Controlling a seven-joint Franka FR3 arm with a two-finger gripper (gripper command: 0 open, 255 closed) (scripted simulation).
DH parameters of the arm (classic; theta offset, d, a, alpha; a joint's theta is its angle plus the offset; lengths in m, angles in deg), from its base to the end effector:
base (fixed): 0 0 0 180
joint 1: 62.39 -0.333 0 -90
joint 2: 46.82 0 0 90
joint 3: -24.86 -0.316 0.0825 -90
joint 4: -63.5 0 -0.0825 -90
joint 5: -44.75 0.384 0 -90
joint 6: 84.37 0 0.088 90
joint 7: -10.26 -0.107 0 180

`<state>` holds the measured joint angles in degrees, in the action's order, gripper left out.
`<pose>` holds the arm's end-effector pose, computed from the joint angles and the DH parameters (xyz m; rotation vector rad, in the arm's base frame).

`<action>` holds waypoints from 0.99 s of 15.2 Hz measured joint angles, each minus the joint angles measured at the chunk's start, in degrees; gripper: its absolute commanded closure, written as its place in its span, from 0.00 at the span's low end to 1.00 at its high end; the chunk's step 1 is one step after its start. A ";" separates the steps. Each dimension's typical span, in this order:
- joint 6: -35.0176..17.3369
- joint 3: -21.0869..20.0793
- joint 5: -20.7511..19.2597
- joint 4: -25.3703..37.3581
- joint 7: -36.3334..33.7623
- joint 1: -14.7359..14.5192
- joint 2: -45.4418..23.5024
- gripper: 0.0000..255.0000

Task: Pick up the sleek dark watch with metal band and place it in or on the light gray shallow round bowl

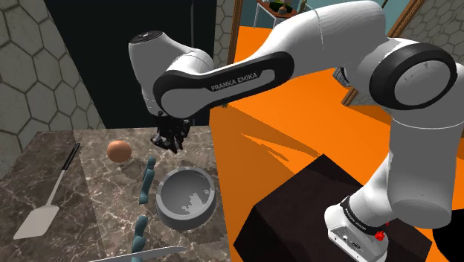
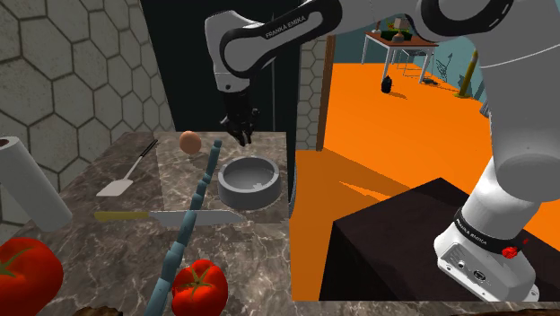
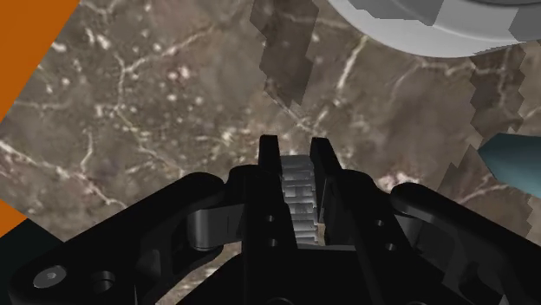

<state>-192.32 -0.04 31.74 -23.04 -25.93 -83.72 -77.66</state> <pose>0.5141 0.4473 0.3645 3.0535 0.3307 -0.1384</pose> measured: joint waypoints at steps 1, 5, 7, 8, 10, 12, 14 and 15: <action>0.54 -0.12 0.17 0.10 0.03 0.03 0.46 1.00; 3.32 -0.35 0.62 2.14 0.42 0.04 1.30 1.00; 4.63 -0.45 0.83 3.08 0.59 0.05 1.72 1.00; 5.39 -0.49 0.88 3.83 0.61 -0.05 1.73 1.00; 6.81 -0.59 1.02 5.02 0.71 -0.15 2.00 1.00; 8.21 -0.66 1.17 6.18 0.90 -0.17 2.28 1.00; 9.51 -0.76 1.32 7.21 0.95 -0.28 2.59 1.00; 10.31 -0.76 1.34 8.05 1.09 -0.31 2.57 1.00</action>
<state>-182.00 -0.79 33.08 -14.99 -24.84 -84.04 -75.08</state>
